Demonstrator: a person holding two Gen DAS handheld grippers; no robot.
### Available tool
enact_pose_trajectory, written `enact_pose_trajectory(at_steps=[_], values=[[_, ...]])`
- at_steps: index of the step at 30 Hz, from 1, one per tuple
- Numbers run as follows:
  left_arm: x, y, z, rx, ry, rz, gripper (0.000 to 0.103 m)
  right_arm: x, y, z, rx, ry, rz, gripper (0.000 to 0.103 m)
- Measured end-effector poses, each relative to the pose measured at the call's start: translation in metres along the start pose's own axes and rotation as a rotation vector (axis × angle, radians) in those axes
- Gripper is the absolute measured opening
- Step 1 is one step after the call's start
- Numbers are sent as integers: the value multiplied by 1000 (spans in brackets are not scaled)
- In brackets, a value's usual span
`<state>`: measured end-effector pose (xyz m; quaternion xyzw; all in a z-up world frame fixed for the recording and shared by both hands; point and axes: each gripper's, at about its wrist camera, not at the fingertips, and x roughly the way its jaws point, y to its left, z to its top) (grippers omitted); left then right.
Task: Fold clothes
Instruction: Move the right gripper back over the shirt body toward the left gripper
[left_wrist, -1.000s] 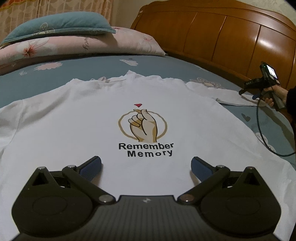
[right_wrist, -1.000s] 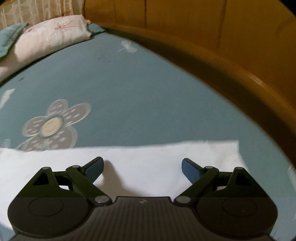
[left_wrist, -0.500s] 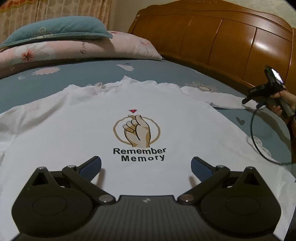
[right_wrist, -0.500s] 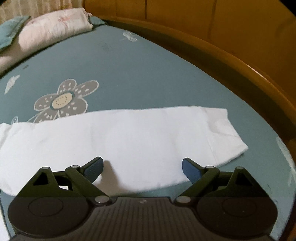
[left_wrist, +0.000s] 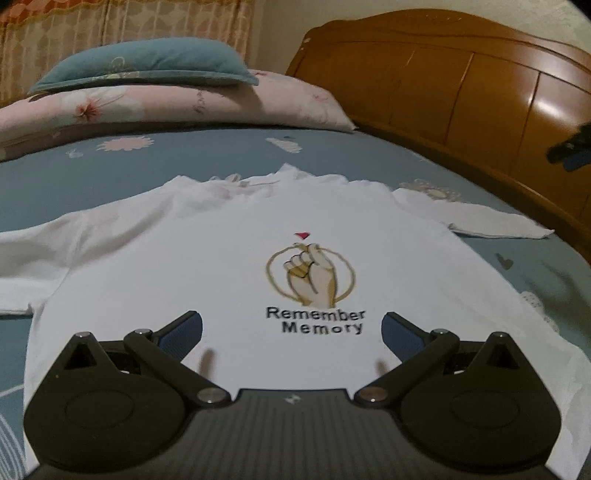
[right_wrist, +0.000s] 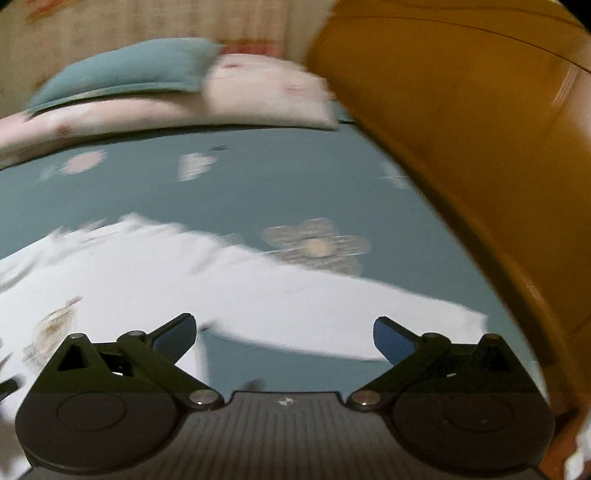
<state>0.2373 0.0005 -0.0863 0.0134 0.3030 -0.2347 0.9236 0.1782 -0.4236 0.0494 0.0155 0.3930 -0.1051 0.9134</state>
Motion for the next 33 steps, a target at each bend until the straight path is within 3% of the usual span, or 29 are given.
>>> enact_pose_trajectory(at_steps=[3, 10, 13, 16, 20, 24, 27, 33], values=[[-2, 0, -1, 6, 0, 8, 102, 6, 43, -30, -76, 53, 61, 103], [-5, -5, -3, 18, -4, 0, 102, 37, 110, -118, -160, 204, 253, 90], [-7, -7, -3, 25, -4, -7, 102, 40, 116, -149, -139, 272, 289, 90], [-9, -8, -3, 29, -7, -12, 102, 35, 114, -173, -137, 304, 262, 92], [-11, -10, -3, 29, -10, -18, 102, 16, 113, -176, -127, 316, 260, 92], [-14, -13, -3, 43, -15, -15, 102, 5, 128, -171, -140, 267, 336, 92], [-15, -14, -4, 47, -2, -19, 102, 13, 139, -185, -170, 327, 328, 93], [-14, -15, -5, 54, 31, -8, 102, -2, 134, -201, -150, 339, 289, 98]])
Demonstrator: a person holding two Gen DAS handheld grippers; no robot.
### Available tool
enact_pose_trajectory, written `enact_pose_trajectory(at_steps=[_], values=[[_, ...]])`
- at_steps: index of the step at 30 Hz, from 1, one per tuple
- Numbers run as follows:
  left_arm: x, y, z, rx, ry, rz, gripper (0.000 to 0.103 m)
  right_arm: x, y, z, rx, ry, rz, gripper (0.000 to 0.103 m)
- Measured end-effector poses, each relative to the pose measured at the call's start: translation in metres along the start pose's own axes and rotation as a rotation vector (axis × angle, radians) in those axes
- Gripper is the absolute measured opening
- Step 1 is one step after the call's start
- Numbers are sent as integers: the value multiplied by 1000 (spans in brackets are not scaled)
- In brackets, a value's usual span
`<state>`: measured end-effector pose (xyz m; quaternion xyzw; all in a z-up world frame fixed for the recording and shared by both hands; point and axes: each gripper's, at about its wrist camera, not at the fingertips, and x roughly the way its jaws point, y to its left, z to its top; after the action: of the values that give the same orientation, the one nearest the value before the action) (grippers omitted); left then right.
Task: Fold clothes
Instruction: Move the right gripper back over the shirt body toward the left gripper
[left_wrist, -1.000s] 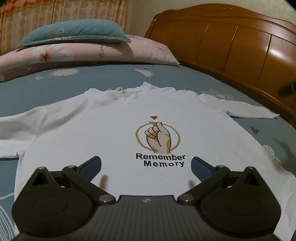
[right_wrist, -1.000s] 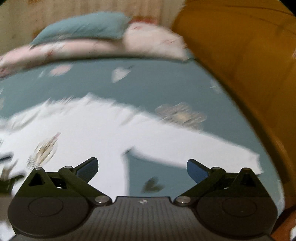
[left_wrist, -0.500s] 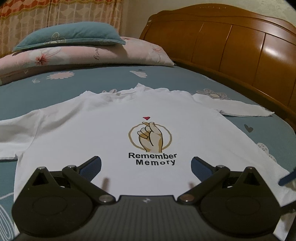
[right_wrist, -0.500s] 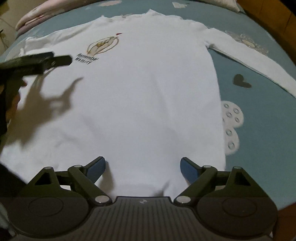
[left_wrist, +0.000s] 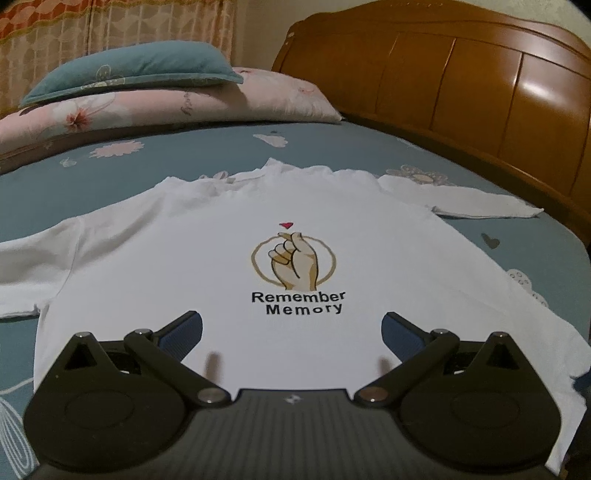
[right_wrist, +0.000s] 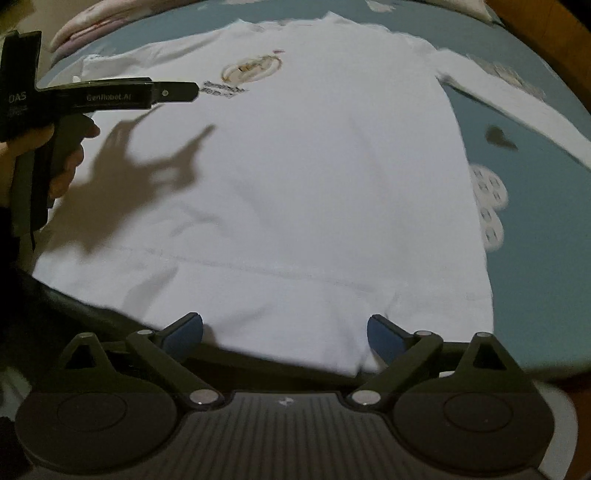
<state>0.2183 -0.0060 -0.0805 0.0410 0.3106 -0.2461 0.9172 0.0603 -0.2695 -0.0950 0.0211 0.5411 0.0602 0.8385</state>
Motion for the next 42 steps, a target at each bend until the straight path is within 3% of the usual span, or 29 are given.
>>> enact_pose_trajectory(at_steps=[3, 10, 13, 17, 21, 23, 27, 33, 42], values=[[2, 2, 0, -20, 18, 4, 102, -7, 6, 9, -37, -35, -19, 98], [12, 8, -8, -15, 77, 55, 102, 11, 22, 69, -146, -211, -41, 98], [15, 9, -10, -7, 94, 70, 102, 27, 31, 71, -158, -220, -24, 98], [18, 7, -7, -4, 98, 64, 102, 35, 43, 40, -221, -211, -42, 101], [17, 4, -8, 3, 110, 52, 102, 21, 35, 7, -181, -202, 1, 103], [15, 3, -9, 2, 114, 52, 102, 13, 34, 1, -199, -212, -17, 103], [3, 6, -9, -33, 109, 37, 102, 8, 28, 25, -191, -277, -11, 103], [-11, 5, -18, 4, 115, 78, 102, 33, 17, 85, -157, -311, -28, 103], [-19, 11, -34, -13, 196, 63, 102, 61, 11, 80, -133, -314, 4, 103]])
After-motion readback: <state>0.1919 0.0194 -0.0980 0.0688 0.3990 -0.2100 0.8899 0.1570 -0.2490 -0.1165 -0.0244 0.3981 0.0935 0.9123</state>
